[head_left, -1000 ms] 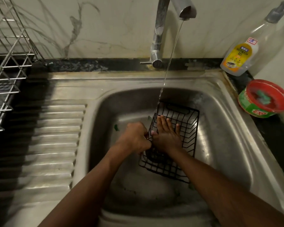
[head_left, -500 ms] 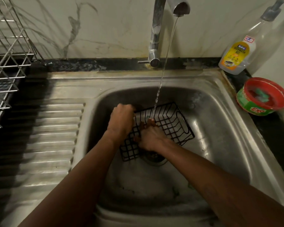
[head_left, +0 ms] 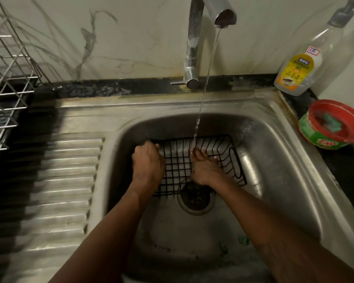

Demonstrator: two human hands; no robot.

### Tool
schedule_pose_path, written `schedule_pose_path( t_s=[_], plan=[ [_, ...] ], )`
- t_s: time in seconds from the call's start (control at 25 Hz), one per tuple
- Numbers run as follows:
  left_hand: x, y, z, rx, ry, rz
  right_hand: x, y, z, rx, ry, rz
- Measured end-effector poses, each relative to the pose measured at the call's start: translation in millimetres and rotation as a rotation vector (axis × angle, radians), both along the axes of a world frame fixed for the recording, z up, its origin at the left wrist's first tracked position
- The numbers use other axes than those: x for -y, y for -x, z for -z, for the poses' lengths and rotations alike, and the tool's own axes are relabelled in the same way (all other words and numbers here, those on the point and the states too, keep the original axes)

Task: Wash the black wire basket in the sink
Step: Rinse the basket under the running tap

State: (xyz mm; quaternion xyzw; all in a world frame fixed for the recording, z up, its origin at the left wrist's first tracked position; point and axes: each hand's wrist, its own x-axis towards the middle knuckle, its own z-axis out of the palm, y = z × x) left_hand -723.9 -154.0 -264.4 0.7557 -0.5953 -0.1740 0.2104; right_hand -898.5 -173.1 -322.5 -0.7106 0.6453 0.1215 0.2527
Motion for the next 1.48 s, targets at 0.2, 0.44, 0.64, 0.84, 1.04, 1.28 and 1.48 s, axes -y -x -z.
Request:
schedule_pose_path(
  t_s=[0.2,0.44,0.64,0.84,1.04,1.28,1.48],
  plan=[
    [8.6,10.7,10.9,-0.001,0.019,-0.086,-12.5,-75.1,8.7,0.016,-0.127,0.142],
    [8.9,11.9,15.6,-0.043,0.027,-0.126,-3.1,-20.1,0.2,0.126,-0.159,-0.26],
    [7.6,6.0,13.7,0.12,0.201,0.081,-5.9,46.4,-9.7,0.123,-0.082,-0.189],
    [-30.8,11.6,-13.5,0.263,-0.047,0.948,6.0,50.3,-11.8,0.269,-0.083,-0.081],
    [-36.2,0.6,-3.3,0.272,-0.222,0.956,-14.2,43.7,-34.5,0.391,0.056,0.07],
    [8.6,11.1,-54.7,0.074,-0.038,0.792,-15.6,48.9,-99.3,0.284,0.616,-0.093],
    [47.3,14.1,-57.0,0.037,-0.014,0.616,7.5,39.5,-93.5,0.171,0.768,-0.153]
  ],
)
